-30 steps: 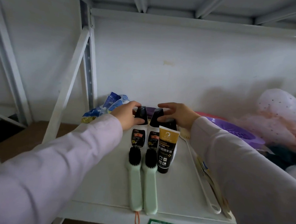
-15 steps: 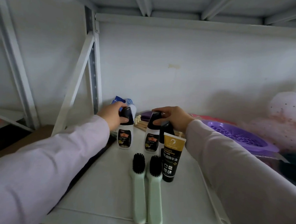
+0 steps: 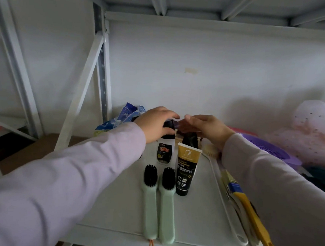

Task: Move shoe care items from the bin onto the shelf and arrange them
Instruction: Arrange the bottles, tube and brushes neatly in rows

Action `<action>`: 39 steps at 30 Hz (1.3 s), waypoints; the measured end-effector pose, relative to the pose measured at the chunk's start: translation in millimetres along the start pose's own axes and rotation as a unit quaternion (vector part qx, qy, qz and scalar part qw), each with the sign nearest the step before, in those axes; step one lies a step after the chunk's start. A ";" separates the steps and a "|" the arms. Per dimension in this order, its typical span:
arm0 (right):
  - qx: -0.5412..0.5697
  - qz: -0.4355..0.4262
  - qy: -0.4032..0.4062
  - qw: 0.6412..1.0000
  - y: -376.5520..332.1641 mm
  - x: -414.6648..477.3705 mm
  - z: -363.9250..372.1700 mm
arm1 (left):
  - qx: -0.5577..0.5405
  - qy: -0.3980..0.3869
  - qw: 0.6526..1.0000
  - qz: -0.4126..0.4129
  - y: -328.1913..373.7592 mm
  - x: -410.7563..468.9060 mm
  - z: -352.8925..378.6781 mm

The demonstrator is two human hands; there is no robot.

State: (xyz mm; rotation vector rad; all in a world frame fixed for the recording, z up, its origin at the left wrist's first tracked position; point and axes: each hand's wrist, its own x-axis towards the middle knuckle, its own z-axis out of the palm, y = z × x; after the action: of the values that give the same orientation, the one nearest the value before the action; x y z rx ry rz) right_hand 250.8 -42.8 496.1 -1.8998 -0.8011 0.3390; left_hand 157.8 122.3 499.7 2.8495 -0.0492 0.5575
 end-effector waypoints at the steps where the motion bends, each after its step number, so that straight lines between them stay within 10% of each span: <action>1: 0.010 -0.001 -0.007 1.000 0.1 -7.1 -2.7 | 0.005 -0.012 1.000 0.001 2.3 1.7 4.2; 13: -0.193 -0.083 0.035 0.977 14.6 -30.2 -3.3 | -0.020 0.046 0.996 -0.068 -6.0 9.8 17.3; 39: -0.068 -0.110 0.108 0.986 9.4 -54.1 19.8 | -0.021 0.129 0.991 -0.023 -10.6 -12.5 9.3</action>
State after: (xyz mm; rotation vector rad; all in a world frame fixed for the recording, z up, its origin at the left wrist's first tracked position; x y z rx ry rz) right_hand 203.3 -67.4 472.7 -1.9112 -0.8941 -0.0577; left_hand 150.5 130.2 484.3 2.7065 0.0491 0.8965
